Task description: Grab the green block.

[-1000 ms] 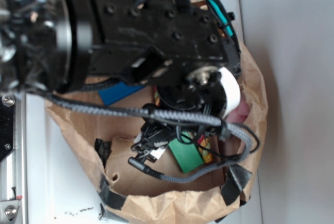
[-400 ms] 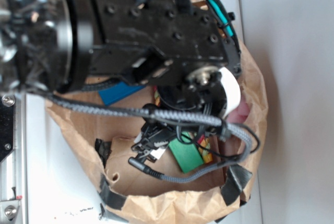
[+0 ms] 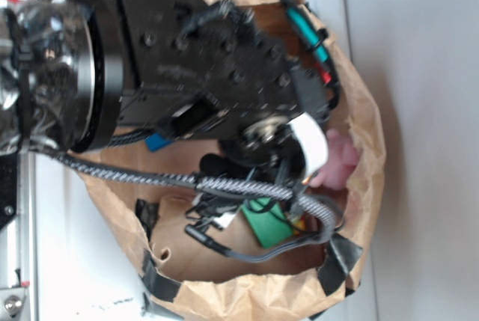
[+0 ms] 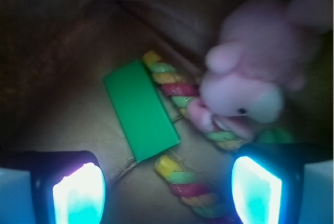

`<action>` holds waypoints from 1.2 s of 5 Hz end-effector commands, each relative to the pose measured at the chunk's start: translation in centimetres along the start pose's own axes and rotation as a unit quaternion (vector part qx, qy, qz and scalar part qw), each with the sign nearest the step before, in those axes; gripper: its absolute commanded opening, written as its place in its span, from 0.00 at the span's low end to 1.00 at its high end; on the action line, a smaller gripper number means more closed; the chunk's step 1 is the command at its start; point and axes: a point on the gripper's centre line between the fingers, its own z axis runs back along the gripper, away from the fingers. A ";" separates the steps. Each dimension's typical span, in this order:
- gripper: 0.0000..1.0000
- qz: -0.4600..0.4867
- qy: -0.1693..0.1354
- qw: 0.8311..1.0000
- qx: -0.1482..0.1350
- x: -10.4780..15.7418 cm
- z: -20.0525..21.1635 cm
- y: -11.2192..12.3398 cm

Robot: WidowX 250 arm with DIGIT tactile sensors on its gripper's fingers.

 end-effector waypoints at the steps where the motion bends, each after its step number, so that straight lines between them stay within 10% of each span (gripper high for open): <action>1: 1.00 -0.035 -0.011 0.999 0.028 0.4 -0.8 -1.4; 6: 1.00 -0.056 -0.002 0.998 0.031 1.7 -2.6 -2.6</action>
